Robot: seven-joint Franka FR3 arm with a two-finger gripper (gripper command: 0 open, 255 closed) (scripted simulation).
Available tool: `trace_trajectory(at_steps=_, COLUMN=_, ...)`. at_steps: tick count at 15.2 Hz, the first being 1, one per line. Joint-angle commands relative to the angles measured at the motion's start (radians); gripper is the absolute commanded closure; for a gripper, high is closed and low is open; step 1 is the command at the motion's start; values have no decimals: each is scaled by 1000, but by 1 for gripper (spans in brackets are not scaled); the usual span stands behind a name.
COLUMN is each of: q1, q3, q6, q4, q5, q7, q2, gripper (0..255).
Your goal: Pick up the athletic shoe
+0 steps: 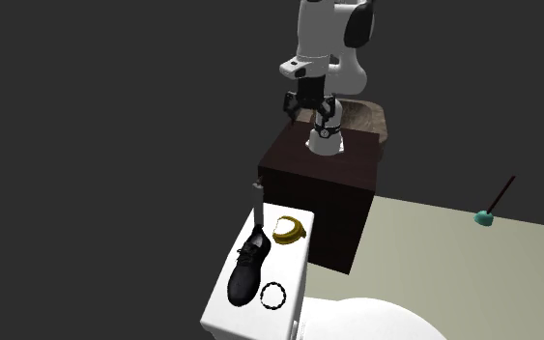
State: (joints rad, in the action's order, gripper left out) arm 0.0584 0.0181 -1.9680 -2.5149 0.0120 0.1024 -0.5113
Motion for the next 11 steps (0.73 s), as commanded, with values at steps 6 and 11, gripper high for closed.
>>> trace_trajectory(at_steps=6, q1=20, q3=-13, q6=-232, q4=44, q5=-8, q7=-6, q2=261, gripper=0)
trace_trajectory(at_steps=11, q1=32, q3=-25, q6=-367, q4=115, q5=-10, q7=-7, q2=458, gripper=0)
